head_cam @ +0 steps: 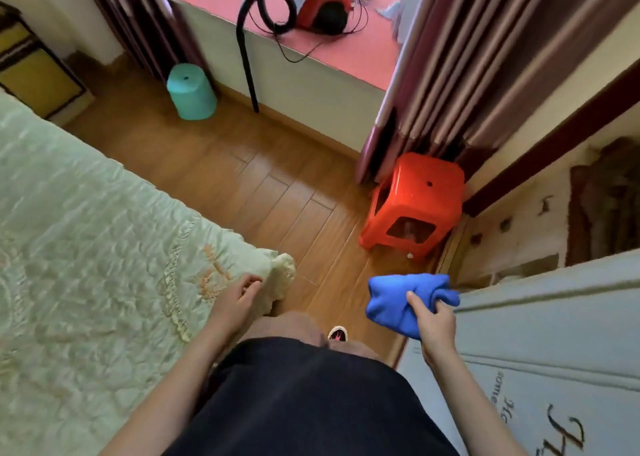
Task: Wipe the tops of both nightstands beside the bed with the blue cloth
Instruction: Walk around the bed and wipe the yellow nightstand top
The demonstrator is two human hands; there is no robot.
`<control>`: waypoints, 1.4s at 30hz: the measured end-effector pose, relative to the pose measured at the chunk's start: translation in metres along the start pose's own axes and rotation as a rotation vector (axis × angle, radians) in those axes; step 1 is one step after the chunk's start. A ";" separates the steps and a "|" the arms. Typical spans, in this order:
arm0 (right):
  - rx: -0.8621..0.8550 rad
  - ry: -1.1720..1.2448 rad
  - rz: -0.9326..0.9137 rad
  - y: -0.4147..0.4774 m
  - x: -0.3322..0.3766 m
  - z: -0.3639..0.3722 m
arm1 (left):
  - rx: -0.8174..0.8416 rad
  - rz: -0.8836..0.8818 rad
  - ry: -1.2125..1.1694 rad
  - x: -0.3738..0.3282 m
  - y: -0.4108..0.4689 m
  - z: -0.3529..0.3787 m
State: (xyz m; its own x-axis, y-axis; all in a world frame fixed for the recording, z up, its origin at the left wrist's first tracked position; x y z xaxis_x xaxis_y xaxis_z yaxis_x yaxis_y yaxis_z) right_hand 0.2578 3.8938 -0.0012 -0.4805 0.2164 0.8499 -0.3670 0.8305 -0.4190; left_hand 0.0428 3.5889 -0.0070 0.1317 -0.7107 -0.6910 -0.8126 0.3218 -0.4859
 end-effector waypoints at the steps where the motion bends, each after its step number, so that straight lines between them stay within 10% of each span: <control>1: 0.043 -0.011 -0.021 0.017 0.019 0.015 | -0.028 -0.029 -0.020 -0.003 0.010 -0.005; 28: 0.362 -0.369 -0.238 0.401 0.369 0.405 | -0.380 -0.228 -0.308 -0.156 0.425 -0.192; 42: 0.981 -0.580 -0.383 0.424 0.528 0.786 | -0.835 -0.666 -0.709 -0.121 0.527 -0.322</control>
State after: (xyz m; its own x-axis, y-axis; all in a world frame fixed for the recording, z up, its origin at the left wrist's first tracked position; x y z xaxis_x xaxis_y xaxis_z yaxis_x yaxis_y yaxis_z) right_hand -0.7775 3.9568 0.0185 -0.4021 -0.4316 0.8075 -0.8932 -0.0089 -0.4495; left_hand -0.5840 3.6426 -0.0073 0.7110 -0.0124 -0.7031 -0.5477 -0.6368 -0.5427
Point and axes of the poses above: each hand's wrist, its own y-axis towards the middle knuckle, its own z-axis out of the palm, x = y × z, the point moved 5 cm from there along y, towards the middle knuckle, and after that the axes turned 4 degrees about -z, right-handed, at the moved point
